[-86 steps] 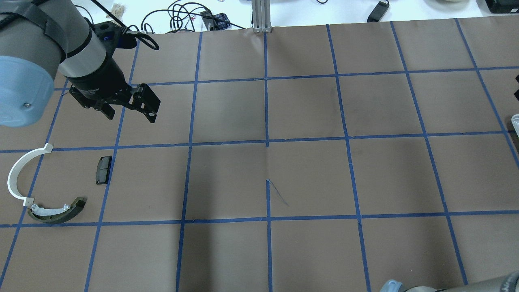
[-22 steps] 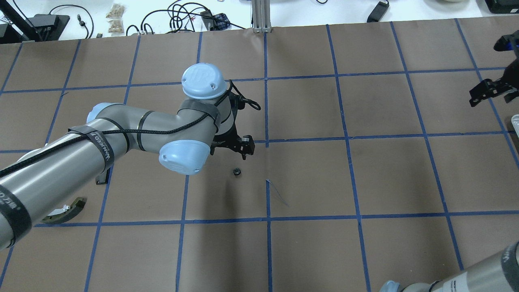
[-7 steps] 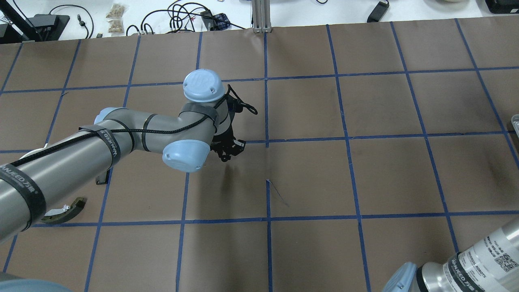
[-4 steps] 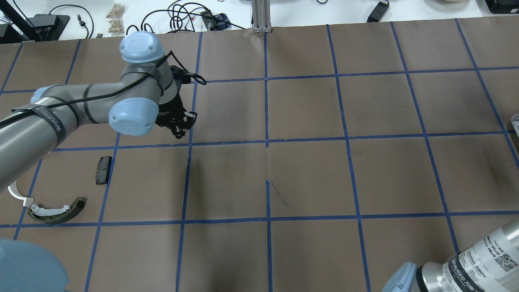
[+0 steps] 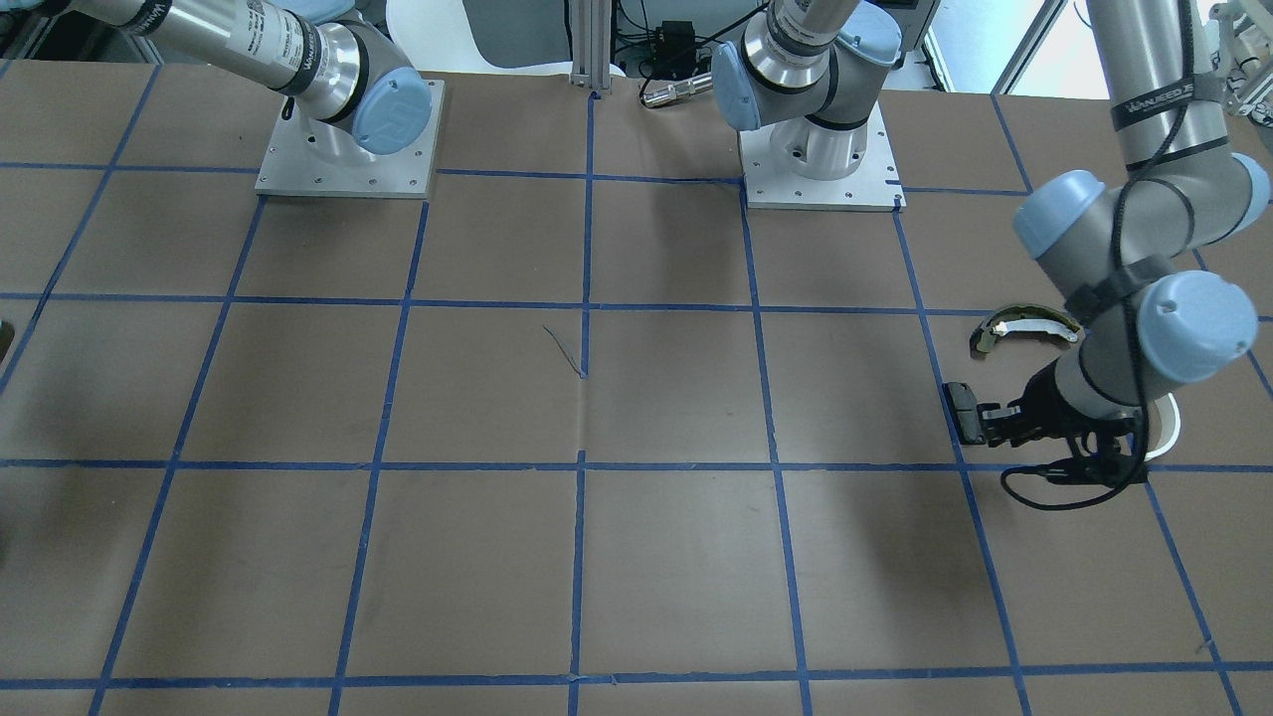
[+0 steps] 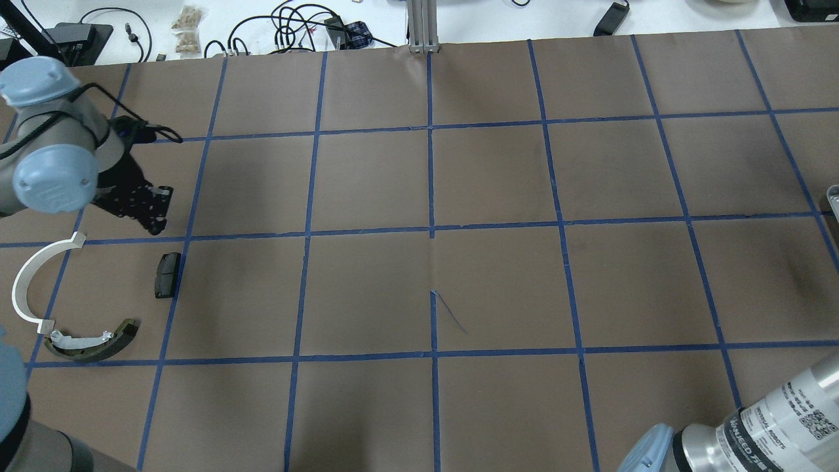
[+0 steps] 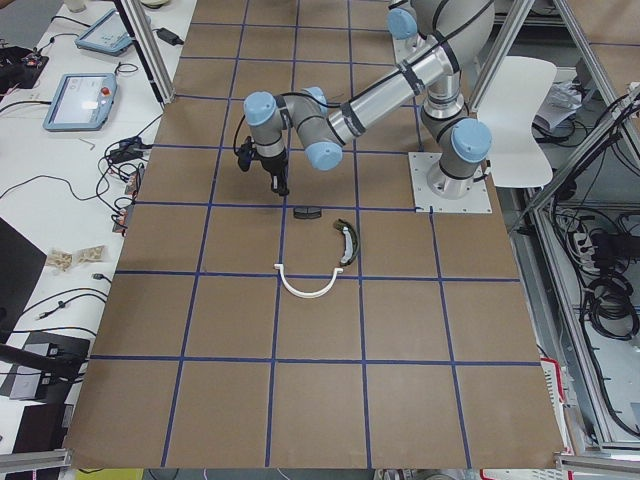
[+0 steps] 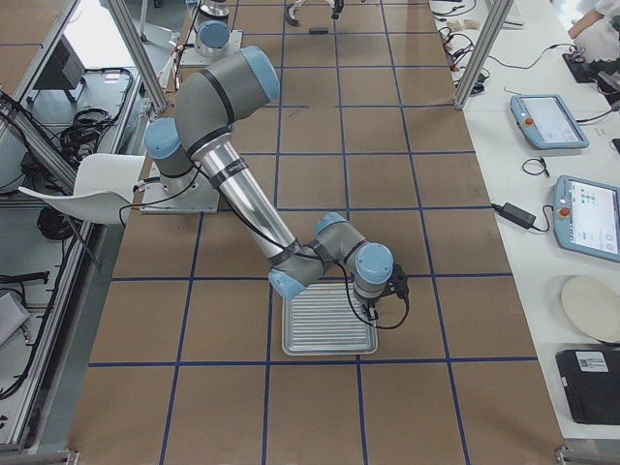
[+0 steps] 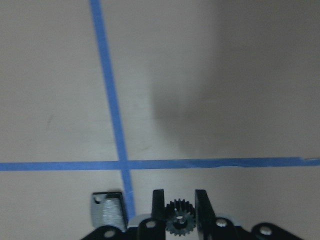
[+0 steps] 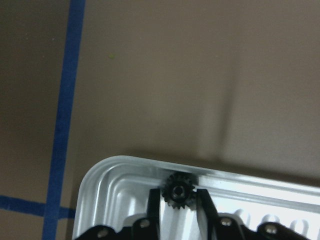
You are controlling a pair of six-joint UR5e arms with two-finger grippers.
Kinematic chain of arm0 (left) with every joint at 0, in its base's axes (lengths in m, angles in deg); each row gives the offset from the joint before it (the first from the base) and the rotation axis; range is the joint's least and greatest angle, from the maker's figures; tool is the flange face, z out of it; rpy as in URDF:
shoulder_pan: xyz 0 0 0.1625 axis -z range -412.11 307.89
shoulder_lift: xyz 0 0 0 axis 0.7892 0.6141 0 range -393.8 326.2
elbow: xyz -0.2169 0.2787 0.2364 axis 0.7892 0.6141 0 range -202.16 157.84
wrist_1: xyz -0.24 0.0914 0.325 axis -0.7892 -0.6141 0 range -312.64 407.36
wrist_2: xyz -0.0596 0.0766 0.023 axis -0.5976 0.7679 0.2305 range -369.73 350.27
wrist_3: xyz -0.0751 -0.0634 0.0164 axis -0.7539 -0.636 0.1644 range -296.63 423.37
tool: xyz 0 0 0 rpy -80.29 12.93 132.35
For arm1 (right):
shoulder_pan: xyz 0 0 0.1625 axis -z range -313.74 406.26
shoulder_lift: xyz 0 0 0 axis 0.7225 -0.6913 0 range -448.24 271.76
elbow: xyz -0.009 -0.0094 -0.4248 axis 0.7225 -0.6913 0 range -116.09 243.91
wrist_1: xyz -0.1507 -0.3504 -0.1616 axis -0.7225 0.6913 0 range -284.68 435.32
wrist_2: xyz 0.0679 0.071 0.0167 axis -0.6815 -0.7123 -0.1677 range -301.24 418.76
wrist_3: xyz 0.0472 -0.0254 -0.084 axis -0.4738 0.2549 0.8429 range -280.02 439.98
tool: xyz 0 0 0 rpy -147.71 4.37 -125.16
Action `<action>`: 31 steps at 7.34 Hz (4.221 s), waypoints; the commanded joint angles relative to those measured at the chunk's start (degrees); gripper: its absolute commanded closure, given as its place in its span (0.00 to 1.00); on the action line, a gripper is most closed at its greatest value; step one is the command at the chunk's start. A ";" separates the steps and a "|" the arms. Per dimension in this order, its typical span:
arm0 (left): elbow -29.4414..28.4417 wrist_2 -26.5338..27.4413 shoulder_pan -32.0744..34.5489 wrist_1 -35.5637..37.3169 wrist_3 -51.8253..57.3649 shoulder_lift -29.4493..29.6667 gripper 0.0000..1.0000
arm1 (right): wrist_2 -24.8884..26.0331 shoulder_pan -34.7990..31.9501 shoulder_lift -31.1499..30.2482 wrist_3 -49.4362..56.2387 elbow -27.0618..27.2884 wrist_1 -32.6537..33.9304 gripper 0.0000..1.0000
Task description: Place bearing gear from tray to pile
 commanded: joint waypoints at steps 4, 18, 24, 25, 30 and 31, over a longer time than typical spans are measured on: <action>3.15 -0.79 -10.30 0.48 7.99 1.95 1.00 | 1.30 -1.28 -4.80 -2.02 0.79 -1.74 0.90; -5.99 -1.50 0.74 -6.46 -1.79 0.21 0.00 | 3.32 -70.43 -15.83 -88.95 17.67 0.27 0.95; -5.90 -2.73 11.39 -6.90 -8.70 -1.65 0.00 | 3.14 -75.03 -13.44 -93.17 21.00 8.52 0.01; -5.82 -3.16 13.32 -6.90 -11.06 -1.90 0.00 | 3.14 -74.94 -13.53 -92.57 20.57 9.32 0.00; -5.99 -4.82 27.38 -5.68 -26.78 -0.95 0.00 | 3.41 -63.64 -21.68 -77.22 14.26 -4.51 0.00; -5.91 -5.79 30.27 -4.54 -27.16 -0.59 0.00 | 3.32 -60.91 -23.44 -73.44 11.37 -9.69 0.00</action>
